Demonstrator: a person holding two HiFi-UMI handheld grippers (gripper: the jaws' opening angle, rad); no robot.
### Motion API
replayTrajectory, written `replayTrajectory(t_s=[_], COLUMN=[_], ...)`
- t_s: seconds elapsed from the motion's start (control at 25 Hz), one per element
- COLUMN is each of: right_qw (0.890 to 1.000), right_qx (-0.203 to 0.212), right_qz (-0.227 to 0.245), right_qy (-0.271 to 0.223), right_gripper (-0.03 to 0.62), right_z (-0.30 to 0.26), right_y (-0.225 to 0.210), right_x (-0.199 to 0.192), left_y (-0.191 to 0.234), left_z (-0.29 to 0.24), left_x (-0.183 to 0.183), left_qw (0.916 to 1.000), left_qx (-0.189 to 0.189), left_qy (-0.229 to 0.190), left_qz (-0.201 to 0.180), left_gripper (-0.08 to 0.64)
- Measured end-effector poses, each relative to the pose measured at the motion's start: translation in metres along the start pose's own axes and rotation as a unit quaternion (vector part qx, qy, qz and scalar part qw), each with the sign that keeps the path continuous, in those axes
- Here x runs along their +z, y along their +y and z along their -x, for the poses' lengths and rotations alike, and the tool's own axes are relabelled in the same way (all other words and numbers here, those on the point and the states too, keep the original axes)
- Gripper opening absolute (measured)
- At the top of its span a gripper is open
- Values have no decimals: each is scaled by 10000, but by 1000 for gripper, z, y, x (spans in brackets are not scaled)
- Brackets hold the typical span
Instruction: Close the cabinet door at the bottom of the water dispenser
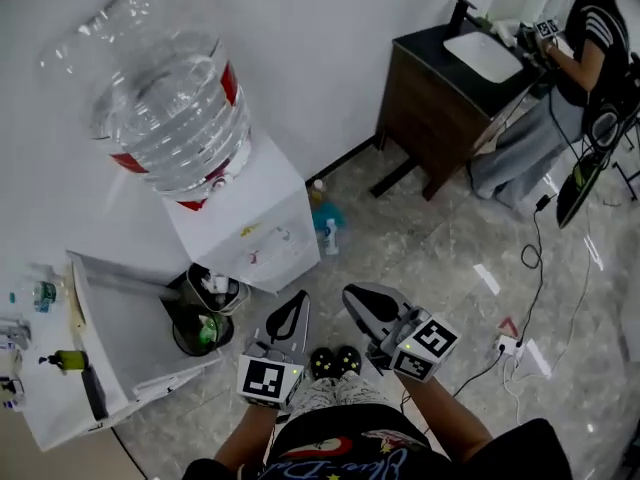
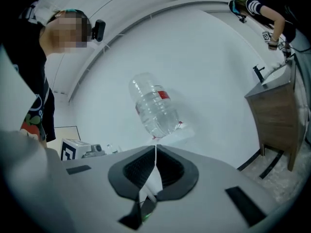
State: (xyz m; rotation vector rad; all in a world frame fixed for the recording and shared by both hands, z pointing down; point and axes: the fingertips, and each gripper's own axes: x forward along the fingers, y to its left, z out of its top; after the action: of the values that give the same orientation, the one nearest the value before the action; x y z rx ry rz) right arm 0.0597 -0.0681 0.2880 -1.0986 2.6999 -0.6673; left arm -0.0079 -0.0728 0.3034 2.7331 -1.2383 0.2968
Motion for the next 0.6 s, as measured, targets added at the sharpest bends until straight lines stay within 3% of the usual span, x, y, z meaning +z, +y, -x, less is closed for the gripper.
replayTrajectory(t_s=[0.24, 0.6], right_qw=[9973, 9922], right_qx=[501, 995], right_qz=[336, 710], right_qy=[-424, -226], right_gripper=[17, 15], right_z=[1, 16], right_y=[59, 111], right_x=[55, 67], left_y=[-13, -28], left_z=[35, 62], left_x=[62, 90], left_qw=[9995, 9977], left_qx=[32, 154], left_qy=[-301, -629], left_qz=[-71, -201], left_gripper=[-3, -3])
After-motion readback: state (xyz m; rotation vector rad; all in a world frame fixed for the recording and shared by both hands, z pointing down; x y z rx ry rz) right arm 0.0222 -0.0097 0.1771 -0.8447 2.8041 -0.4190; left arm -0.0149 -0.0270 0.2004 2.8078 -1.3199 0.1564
